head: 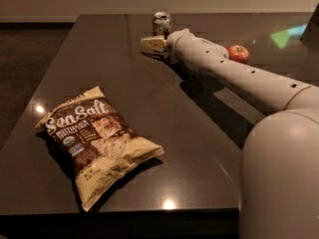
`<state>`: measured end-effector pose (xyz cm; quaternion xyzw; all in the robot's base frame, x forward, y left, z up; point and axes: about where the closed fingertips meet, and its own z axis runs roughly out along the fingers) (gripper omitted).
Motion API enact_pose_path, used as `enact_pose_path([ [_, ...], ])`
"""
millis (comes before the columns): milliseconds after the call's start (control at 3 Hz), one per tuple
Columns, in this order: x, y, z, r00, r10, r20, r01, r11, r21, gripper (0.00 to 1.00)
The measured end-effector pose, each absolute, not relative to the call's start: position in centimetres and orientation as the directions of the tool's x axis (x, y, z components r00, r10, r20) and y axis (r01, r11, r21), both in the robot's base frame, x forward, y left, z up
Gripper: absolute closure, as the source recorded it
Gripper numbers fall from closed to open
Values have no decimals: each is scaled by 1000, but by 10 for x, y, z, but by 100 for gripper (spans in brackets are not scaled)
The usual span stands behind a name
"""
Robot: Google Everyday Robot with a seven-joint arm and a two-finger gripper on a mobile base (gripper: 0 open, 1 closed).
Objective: Knock 7up can over
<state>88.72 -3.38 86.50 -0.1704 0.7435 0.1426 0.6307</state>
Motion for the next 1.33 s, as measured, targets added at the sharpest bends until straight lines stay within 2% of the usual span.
enact_pose_path([
  [667, 896, -33, 859, -135, -39, -990, -434, 900, 23, 0],
  [1000, 896, -34, 860, -130, -23, -991, -434, 900, 36, 16],
  [1333, 894, -33, 865, -108, -9, -994, -436, 899, 39, 48],
])
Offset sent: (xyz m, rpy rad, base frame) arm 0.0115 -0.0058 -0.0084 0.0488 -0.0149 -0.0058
